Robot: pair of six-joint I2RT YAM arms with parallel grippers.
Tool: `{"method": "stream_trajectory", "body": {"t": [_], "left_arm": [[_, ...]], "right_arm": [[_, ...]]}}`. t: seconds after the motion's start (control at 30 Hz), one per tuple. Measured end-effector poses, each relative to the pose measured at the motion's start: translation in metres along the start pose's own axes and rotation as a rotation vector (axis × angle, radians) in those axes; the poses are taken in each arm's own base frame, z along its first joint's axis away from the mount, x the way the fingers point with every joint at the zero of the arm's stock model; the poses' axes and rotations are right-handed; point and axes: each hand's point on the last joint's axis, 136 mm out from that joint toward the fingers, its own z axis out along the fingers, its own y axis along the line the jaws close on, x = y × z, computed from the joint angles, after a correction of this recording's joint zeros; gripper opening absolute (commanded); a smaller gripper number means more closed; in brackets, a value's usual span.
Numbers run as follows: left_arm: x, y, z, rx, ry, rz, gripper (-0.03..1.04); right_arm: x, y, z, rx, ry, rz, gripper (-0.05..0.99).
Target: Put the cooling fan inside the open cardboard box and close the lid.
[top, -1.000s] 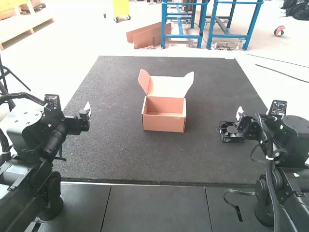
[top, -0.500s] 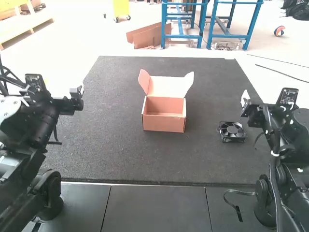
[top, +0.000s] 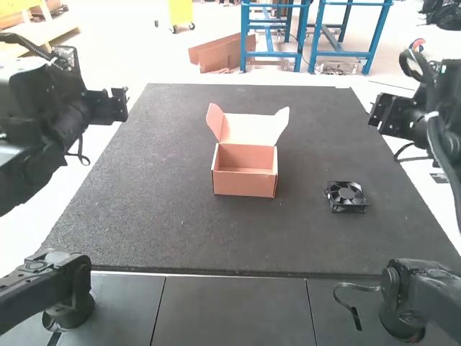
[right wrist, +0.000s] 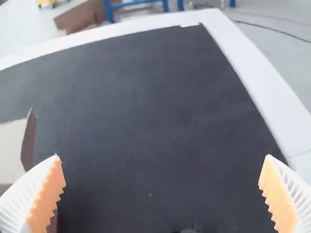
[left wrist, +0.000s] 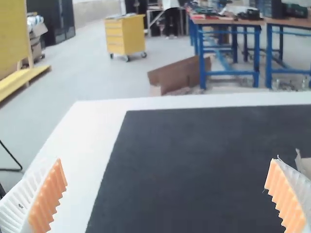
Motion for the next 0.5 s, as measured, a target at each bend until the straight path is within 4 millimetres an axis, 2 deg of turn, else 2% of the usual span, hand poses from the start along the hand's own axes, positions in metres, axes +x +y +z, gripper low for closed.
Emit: {"method": "stream_trajectory", "body": {"t": [0.07, 0.23, 0.5], "left_arm": [[-0.001, -0.002, 0.009, 0.003, 0.062, 0.014, 0.97], [0.003, -0.005, 0.025, 0.012, 0.206, 0.046, 0.97], [0.044, 0.000, 0.035, -0.031, 0.421, 0.104, 0.97]], "right_arm": [[-0.005, 0.001, 0.009, 0.014, 0.059, 0.012, 0.92], [0.007, 0.002, 0.024, 0.036, 0.271, 0.003, 0.92], [0.034, 0.000, 0.032, 0.028, 0.516, -0.158, 0.91]]}}
